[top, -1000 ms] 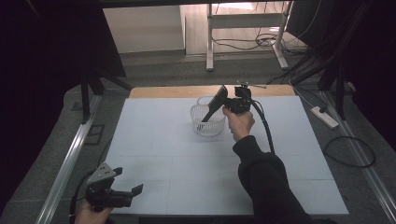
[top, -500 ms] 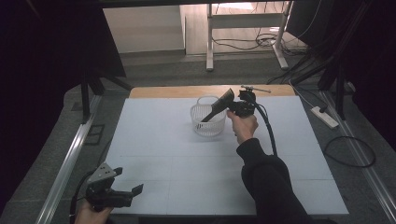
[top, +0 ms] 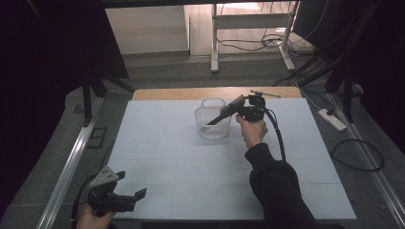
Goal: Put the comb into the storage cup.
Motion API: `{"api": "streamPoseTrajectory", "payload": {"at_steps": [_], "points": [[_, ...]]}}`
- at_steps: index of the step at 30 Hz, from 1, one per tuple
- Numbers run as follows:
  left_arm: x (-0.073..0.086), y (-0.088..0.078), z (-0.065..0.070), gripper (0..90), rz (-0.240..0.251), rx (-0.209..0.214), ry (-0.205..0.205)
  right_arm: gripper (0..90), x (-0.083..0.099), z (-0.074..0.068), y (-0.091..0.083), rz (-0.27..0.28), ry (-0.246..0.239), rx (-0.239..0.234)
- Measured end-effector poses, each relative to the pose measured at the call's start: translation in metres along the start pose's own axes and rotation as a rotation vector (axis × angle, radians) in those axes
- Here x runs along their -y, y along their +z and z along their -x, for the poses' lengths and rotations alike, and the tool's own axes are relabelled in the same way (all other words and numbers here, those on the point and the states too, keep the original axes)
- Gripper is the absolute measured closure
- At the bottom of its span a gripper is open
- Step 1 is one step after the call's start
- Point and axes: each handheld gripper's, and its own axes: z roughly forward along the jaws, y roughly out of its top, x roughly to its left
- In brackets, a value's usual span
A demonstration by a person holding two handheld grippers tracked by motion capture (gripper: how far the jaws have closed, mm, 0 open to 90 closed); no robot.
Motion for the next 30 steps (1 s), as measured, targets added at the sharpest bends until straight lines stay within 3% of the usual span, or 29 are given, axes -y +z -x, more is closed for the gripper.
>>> {"api": "streamPoseTrajectory", "payload": {"at_steps": [6,30], "points": [[0.0,0.0,-0.0002,1.8,0.0,0.0,-0.001,72.9,0.0014,0.0023,0.0003,-0.007,-0.016,0.033],[0.0,0.0,-0.0002,1.8,0.001,0.0,-0.002,45.1,-0.0006,0.0013,-0.0046,-0.037,-0.081,0.048]]}}
